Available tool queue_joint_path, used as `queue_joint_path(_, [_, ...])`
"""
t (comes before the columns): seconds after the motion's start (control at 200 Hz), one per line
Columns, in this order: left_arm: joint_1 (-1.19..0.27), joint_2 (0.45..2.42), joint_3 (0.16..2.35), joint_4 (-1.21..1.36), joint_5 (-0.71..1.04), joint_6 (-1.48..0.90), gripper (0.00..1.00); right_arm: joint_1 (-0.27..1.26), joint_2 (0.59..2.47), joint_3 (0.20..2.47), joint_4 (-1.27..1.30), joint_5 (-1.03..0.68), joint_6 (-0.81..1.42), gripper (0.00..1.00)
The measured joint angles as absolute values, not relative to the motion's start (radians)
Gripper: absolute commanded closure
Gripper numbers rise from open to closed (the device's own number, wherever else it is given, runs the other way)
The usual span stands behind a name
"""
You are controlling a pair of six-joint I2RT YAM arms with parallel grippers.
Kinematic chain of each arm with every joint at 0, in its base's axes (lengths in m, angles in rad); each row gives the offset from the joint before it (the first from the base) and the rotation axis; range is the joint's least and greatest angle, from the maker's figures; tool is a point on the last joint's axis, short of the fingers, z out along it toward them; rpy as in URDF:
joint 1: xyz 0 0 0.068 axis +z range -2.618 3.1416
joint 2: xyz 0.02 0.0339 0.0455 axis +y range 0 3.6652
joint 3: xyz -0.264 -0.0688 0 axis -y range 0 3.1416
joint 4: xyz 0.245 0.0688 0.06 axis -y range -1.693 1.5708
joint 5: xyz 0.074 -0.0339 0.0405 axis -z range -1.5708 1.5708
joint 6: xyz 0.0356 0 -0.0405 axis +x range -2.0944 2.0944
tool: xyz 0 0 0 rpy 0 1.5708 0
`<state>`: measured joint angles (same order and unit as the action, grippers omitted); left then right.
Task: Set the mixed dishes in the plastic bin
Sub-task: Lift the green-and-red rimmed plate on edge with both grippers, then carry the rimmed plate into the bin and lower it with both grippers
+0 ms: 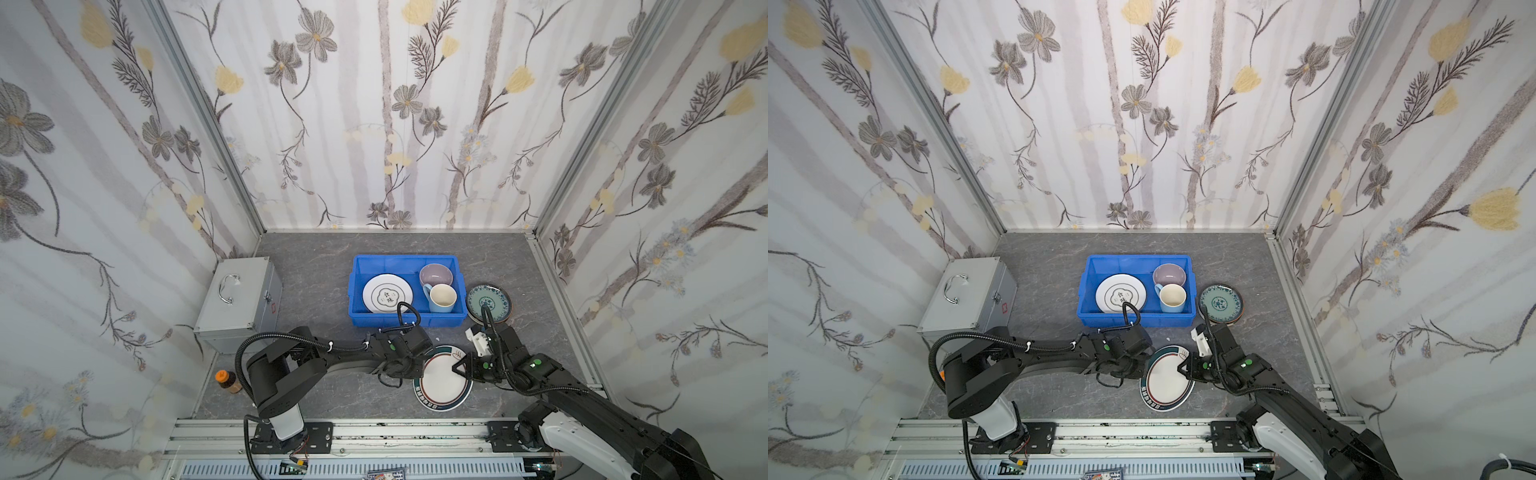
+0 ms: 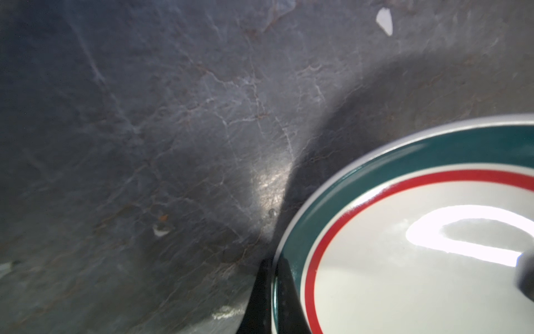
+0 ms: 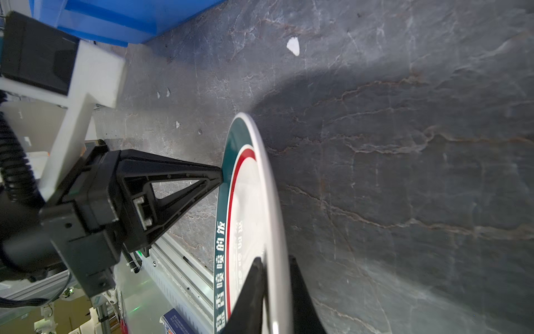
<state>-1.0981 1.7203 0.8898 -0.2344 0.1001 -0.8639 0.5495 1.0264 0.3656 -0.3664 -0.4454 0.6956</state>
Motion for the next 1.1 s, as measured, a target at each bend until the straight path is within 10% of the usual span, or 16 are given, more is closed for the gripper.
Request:
queue_joint_path(0.205, [-1.106,1.666,0.881,-0.226,0.112,-0.863,0.0,0.541,1.015,0.368,-0.374,-0.509,0.669,0.92])
queue_joint_path(1.099, [-0.755,1.003,1.103,-0.991,-0.126,-0.738,0.0,0.531,1.229,0.897,-0.489,-0.572,0.627,0.9])
